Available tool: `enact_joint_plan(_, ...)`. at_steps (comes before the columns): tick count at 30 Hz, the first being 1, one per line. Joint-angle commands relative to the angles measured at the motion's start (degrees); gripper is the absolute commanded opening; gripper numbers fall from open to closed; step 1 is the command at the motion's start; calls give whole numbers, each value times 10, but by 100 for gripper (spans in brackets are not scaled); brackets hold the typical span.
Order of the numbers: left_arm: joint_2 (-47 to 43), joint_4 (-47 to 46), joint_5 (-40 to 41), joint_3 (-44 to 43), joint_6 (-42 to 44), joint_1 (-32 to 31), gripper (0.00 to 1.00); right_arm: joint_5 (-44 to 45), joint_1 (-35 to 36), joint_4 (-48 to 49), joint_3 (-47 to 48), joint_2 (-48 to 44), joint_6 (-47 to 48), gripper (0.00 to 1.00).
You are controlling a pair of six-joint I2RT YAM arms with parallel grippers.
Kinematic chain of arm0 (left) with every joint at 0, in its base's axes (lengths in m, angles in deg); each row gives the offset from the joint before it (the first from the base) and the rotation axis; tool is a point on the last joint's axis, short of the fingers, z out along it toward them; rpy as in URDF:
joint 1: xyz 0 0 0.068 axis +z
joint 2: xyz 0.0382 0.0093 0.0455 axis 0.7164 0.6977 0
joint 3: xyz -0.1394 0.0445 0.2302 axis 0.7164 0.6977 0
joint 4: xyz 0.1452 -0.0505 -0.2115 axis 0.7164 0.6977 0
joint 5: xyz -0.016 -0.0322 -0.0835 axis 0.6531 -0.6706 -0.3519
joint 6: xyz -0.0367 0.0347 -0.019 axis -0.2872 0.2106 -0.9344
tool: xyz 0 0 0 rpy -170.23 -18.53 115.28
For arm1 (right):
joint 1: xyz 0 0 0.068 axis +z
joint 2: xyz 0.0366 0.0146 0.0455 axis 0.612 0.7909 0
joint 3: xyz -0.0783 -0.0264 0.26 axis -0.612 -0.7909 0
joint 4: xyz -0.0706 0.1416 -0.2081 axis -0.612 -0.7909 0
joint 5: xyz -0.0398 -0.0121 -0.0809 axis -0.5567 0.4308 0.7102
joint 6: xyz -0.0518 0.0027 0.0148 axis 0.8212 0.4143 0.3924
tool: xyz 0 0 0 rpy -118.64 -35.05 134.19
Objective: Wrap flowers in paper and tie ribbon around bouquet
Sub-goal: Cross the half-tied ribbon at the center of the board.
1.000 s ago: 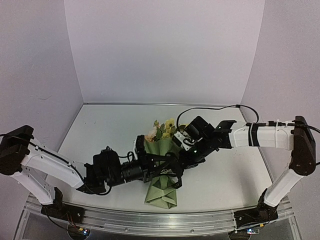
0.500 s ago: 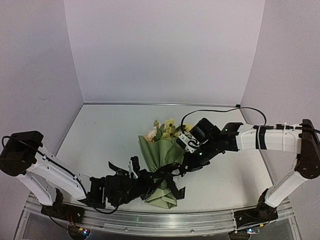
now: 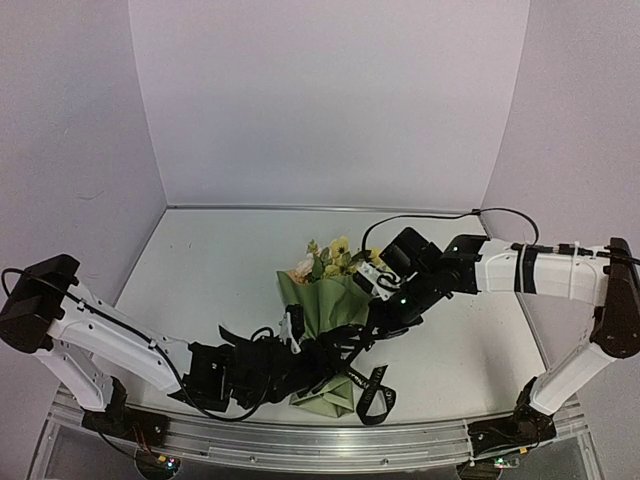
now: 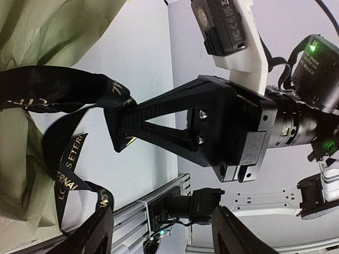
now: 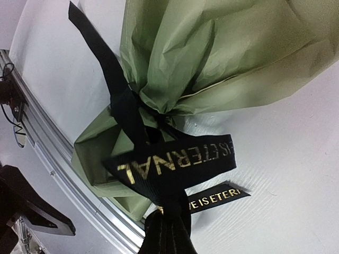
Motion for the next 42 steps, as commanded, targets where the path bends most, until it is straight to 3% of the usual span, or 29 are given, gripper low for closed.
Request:
enact_joint_plan(1,-50,63,4,-20,43,-9,65,-10,-1,-35,39,2,10,0)
enact_joint_plan(4,-101,89,37,-5,117,-9,56,-22,-1,-43,47,3,2,0)
enact_joint_plan(9,-194,72,37,28,444,6,43,-37,0,-87,83,19,-44,0)
enact_joint_plan(10,-211,68,27,47,478,14,41,-43,0,-100,96,25,-58,0)
enact_joint_plan(13,-263,34,-53,111,548,69,33,-53,1,-117,115,43,-110,0)
enact_joint_plan(17,-282,11,-171,150,611,140,31,-66,5,-119,140,75,-170,0)
enact_joint_plan(20,-248,11,-241,140,632,170,31,-81,6,-120,162,103,-188,0)
enact_joint_plan(23,-191,10,-347,113,611,212,30,-90,7,-120,178,118,-189,0)
enact_joint_plan(27,-113,-8,-431,79,578,234,29,-84,7,-120,182,122,-192,0)
enact_joint_plan(33,-27,-33,-474,40,553,242,33,-88,7,-120,176,119,-195,0)
enact_joint_plan(37,-1,-43,-471,24,560,244,38,-102,7,-120,170,112,-201,0)
enact_joint_plan(42,16,-16,-439,3,588,244,39,-114,8,-117,168,104,-216,0)
